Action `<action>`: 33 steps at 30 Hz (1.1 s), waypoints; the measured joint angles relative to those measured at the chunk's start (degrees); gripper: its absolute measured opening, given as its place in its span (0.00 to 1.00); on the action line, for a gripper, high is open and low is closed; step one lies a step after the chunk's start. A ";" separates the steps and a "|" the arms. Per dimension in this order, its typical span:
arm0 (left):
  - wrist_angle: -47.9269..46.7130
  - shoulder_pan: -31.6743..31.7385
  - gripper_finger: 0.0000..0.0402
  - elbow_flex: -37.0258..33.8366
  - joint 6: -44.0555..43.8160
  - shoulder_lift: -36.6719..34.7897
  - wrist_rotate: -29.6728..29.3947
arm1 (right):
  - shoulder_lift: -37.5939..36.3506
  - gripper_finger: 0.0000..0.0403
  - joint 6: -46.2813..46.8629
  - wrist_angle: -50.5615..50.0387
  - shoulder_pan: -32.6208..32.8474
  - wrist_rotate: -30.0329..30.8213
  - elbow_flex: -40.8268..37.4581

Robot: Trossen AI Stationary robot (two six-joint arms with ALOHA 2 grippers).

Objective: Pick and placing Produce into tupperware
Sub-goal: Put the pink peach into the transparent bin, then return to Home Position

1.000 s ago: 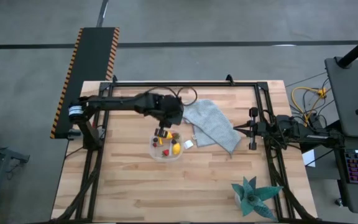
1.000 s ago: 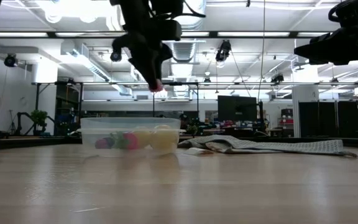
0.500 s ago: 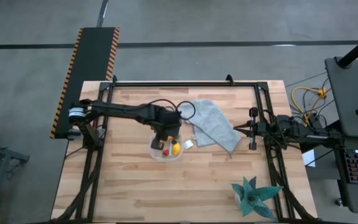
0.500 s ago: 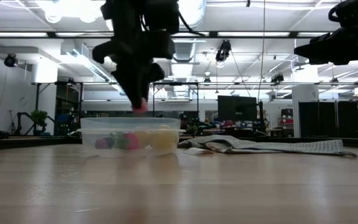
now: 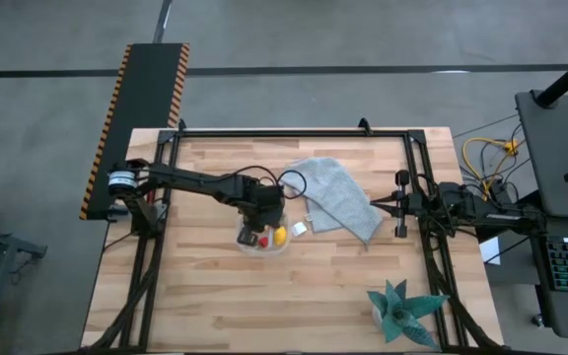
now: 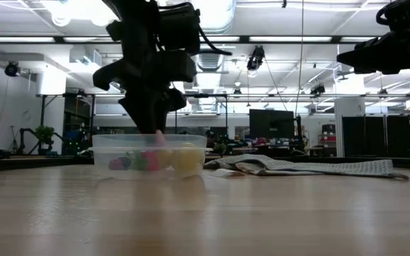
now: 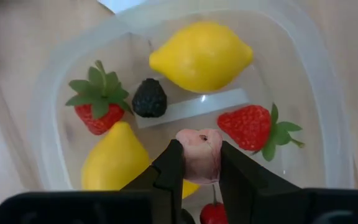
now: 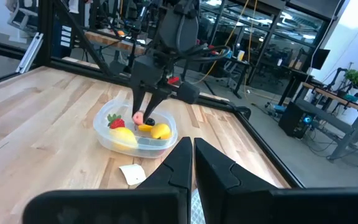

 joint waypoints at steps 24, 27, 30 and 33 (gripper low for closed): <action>1.66 0.07 0.21 -0.75 1.27 0.57 0.97 | 0.00 0.02 0.63 0.00 0.01 -0.02 0.00; 1.67 0.07 0.23 -0.73 1.29 0.57 1.01 | 0.00 0.02 0.63 0.00 0.00 -0.02 0.00; 1.75 0.07 0.28 -0.75 1.29 0.57 1.02 | 0.00 0.02 0.66 0.00 0.01 -0.02 0.00; 1.77 0.07 0.37 -0.75 1.29 0.57 1.04 | 0.00 0.02 0.66 0.00 0.01 -0.02 0.00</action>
